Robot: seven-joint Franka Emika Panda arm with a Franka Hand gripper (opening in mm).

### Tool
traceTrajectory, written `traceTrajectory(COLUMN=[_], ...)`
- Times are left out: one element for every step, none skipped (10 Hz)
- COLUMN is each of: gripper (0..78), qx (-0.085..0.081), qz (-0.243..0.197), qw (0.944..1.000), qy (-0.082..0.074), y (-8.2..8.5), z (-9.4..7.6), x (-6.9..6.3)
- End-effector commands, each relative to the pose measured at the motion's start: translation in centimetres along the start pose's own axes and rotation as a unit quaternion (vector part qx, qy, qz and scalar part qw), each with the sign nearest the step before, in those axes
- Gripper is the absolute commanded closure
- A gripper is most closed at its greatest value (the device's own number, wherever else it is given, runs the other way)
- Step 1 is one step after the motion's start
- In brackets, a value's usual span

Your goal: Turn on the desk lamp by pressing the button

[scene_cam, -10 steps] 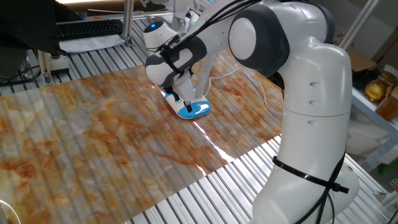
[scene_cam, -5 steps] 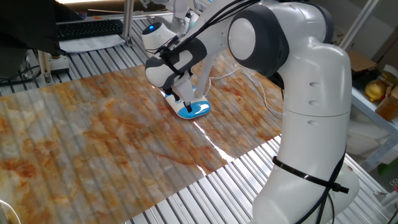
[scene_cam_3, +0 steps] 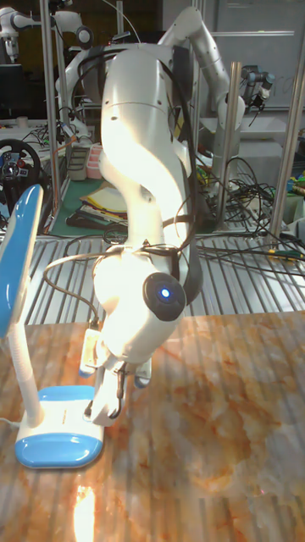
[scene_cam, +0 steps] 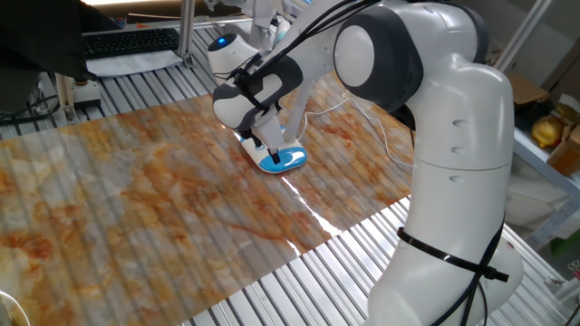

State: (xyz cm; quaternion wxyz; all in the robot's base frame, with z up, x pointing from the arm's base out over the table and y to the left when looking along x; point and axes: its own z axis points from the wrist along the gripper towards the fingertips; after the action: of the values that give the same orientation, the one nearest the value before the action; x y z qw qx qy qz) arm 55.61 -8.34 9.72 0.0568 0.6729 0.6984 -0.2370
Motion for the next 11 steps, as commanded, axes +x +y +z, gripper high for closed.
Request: traceTrajectory(gripper=[0.2,0.2,0.2,0.2,0.2,0.2,0.2,0.2,0.2,0.2,0.2], qx=[0.005,0.005,0.005,0.004,0.004,0.004,0.004,0.004,0.003,0.003,0.003], qz=[0.001,-0.001,-0.002,-0.004,-0.005,-0.005,-0.010,-0.013,-0.015,-0.016,-0.019], qw=[1.0000,1.0000,1.0000,1.0000,1.0000,1.0000,0.9999,0.9999,0.9999,0.9998,0.9998], qy=[-0.002,0.000,0.002,0.004,0.003,0.003,0.004,0.004,0.005,0.006,0.009], y=[-0.4,-0.4,-0.4,-0.5,-0.6,-0.6,-0.7,-0.8,-0.9,-1.0,-1.1], z=[-0.7,-0.9,-1.1,-1.3,-1.4,-1.5,-1.8,-2.0,-2.2,-2.4,-2.6], x=[-0.1,-0.1,0.0,0.1,0.2,0.2,0.4,0.5,0.6,0.7,0.9])
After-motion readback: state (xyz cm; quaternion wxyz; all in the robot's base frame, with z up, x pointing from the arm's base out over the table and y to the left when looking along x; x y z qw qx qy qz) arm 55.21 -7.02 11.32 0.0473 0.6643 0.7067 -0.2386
